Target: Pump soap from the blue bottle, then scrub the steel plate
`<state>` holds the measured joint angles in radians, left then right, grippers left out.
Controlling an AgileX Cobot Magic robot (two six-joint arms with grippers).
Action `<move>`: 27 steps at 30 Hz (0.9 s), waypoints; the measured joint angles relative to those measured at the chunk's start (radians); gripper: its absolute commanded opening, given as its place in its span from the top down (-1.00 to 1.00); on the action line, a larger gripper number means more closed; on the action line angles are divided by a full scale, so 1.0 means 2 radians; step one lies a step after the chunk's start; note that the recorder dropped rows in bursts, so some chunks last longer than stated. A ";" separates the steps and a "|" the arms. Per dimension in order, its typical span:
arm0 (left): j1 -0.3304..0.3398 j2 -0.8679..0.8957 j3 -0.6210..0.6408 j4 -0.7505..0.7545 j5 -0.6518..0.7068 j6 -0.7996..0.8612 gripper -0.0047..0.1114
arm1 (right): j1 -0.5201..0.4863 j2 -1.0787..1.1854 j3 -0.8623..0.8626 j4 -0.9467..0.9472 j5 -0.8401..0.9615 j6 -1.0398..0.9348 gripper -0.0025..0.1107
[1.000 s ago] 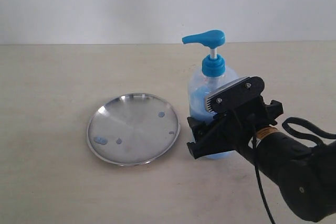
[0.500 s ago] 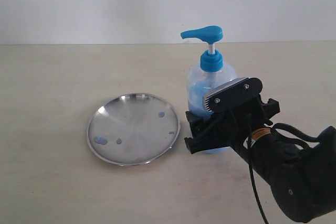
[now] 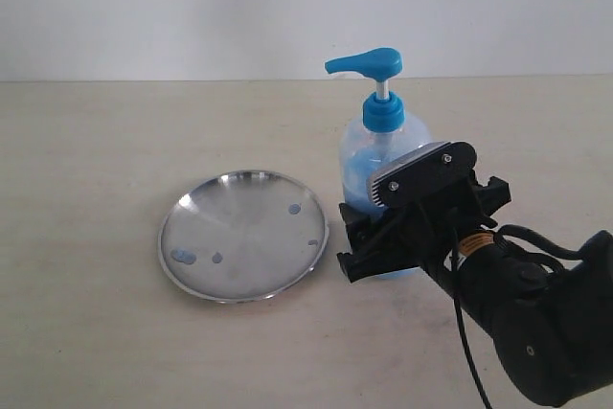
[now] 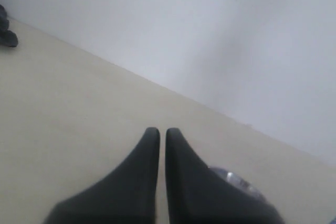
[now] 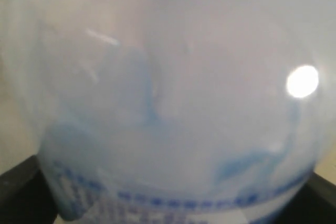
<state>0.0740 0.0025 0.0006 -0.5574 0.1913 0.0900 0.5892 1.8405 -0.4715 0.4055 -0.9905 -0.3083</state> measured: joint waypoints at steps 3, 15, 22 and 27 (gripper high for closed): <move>0.000 0.000 0.000 -0.025 -0.010 0.000 0.85 | 0.000 0.000 -0.008 0.003 0.008 -0.007 0.96; 0.000 0.000 0.000 -0.035 -0.032 -0.001 0.85 | 0.000 0.001 -0.076 0.014 0.066 -0.081 0.96; 0.000 0.011 0.000 -0.035 -0.040 -0.001 0.85 | 0.000 0.001 -0.076 0.043 0.076 -0.086 0.96; 0.000 0.025 0.000 -0.035 -0.040 -0.001 0.85 | 0.000 0.001 -0.076 0.043 0.079 -0.087 0.96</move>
<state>0.0740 0.0523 0.0006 -0.6279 0.1119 0.0881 0.5892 1.8429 -0.6233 0.4910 -0.8328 -0.4830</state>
